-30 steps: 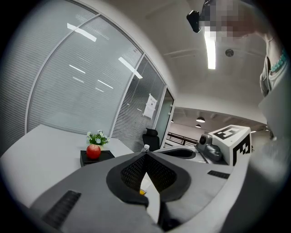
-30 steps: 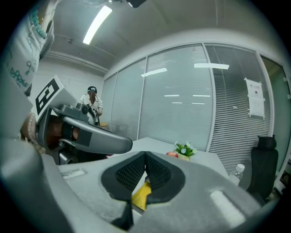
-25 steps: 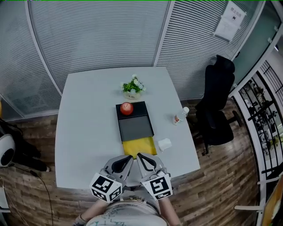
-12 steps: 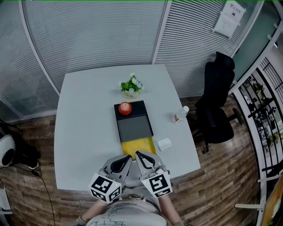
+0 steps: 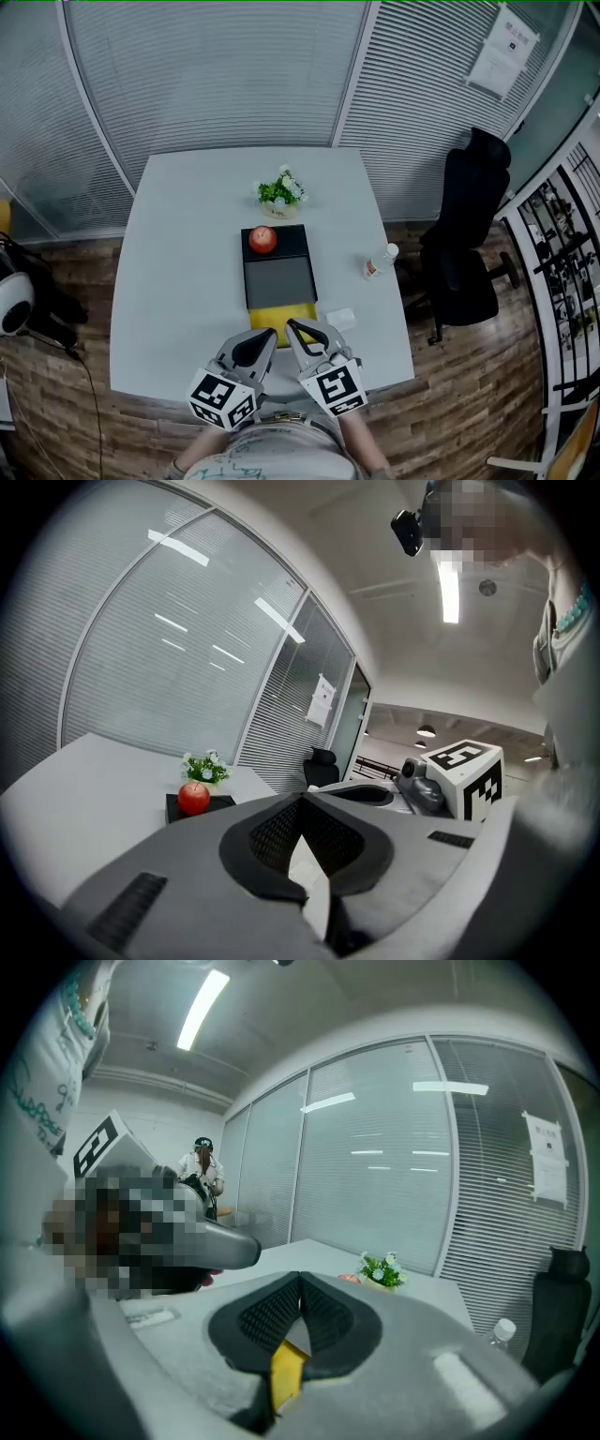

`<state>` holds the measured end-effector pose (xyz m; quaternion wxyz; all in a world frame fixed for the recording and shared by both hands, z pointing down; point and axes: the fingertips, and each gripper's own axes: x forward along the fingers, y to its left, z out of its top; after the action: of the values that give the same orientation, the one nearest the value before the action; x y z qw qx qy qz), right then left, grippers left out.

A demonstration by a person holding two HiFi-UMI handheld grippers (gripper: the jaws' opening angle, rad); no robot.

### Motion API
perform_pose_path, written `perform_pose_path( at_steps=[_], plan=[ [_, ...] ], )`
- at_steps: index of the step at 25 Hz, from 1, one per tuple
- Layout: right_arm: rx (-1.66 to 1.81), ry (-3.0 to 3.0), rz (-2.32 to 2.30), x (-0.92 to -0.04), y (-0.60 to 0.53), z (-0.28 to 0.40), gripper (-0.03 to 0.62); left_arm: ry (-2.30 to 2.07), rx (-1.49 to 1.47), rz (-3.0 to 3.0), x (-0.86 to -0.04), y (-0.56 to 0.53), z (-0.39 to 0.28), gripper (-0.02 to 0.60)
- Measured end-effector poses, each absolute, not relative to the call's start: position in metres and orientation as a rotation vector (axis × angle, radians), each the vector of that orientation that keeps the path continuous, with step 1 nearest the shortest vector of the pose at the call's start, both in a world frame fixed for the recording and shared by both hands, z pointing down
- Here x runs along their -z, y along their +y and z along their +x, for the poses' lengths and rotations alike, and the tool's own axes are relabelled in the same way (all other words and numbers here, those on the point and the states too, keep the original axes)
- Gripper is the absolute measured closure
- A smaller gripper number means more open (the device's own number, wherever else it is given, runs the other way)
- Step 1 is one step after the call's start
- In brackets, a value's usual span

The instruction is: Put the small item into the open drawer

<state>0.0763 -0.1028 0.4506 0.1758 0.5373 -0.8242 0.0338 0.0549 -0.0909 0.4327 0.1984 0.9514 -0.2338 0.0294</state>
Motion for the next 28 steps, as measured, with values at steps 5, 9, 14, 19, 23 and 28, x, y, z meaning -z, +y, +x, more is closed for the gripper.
perform_pose_path(
  at_steps=[5, 9, 14, 19, 23, 28],
  plan=[
    [-0.108, -2.333, 1.515, -0.460, -0.098, 0.094, 0.591, -0.673, -0.117, 2.669, -0.437, -0.087, 0.064, 0.584],
    [-0.131, -2.315, 1.523, -0.465, -0.090, 0.109, 0.591, -0.682, -0.137, 2.659, -0.439, -0.079, 0.070, 0.584],
    [-0.147, -2.300, 1.534, -0.470, -0.087, 0.127, 0.591, -0.706, -0.122, 2.653, -0.438, -0.075, 0.073, 0.584],
    [-0.156, -2.214, 1.551, -0.489, -0.087, 0.147, 0.589, -0.721, -0.113, 2.646, -0.438, -0.073, 0.072, 0.584],
    [-0.155, -2.104, 1.528, -0.513, -0.088, 0.163, 0.586, -0.745, -0.115, 2.636, -0.439, -0.075, 0.070, 0.584],
    [-0.187, -2.008, 1.504, -0.545, -0.089, 0.188, 0.585, -0.760, -0.117, 2.625, -0.442, -0.077, 0.069, 0.584]
  ],
)
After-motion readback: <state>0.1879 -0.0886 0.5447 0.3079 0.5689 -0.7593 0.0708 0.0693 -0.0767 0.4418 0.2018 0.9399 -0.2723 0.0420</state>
